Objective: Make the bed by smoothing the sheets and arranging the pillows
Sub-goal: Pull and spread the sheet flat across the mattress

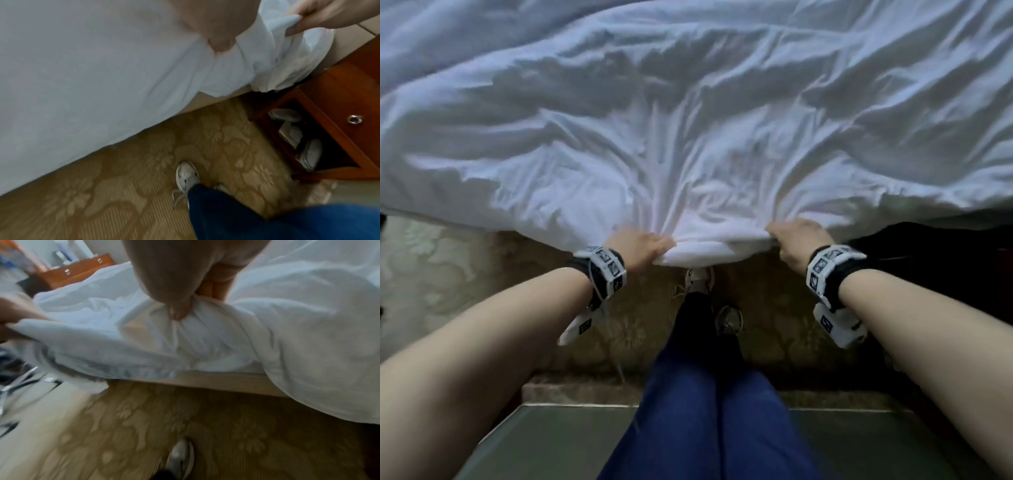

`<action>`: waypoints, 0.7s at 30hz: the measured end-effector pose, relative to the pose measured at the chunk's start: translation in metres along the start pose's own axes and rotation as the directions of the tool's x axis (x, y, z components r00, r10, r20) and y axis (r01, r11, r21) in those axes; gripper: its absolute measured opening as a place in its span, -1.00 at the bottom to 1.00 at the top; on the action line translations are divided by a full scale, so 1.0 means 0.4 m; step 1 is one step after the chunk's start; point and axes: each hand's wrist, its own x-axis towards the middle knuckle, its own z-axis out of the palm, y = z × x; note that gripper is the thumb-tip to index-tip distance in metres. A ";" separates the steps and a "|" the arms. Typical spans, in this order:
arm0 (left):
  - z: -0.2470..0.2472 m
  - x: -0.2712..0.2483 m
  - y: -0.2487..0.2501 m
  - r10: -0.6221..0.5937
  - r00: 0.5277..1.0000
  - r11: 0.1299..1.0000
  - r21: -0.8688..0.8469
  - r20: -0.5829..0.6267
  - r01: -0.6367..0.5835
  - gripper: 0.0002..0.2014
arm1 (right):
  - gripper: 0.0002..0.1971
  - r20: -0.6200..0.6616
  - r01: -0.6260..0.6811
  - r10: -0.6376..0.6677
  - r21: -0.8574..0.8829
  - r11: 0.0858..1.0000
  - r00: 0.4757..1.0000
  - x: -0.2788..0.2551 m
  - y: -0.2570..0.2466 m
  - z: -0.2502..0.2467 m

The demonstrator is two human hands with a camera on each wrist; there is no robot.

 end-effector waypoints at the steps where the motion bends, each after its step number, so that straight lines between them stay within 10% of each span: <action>1: 0.025 -0.045 0.024 0.011 0.999 1.000 -0.022 0.037 -0.010 -0.52 | -0.71 0.088 0.037 -0.034 -0.034 0.999 0.996 -0.040 -0.013 0.023; 4: 0.075 -0.139 0.078 0.051 0.993 0.996 -0.076 0.105 -0.044 -0.48 | -0.82 0.185 0.102 -0.090 -0.061 0.993 0.979 -0.111 -0.027 0.069; 8: 0.119 -0.164 0.098 0.147 0.983 0.989 0.002 -0.107 -0.147 -0.33 | -0.69 0.040 0.072 -0.072 -0.008 0.997 0.997 -0.135 -0.002 0.072; 16: 0.053 -0.087 0.073 -0.100 0.987 0.988 0.109 -0.125 0.114 0.00 | -0.36 -0.122 0.028 -0.041 -0.110 0.994 0.992 -0.051 0.079 0.070; 21: -0.036 -0.064 -0.008 -0.354 0.900 0.932 -0.017 -0.253 0.362 -0.02 | -0.28 -0.204 -0.004 -0.014 -0.091 0.996 0.979 0.020 0.034 0.058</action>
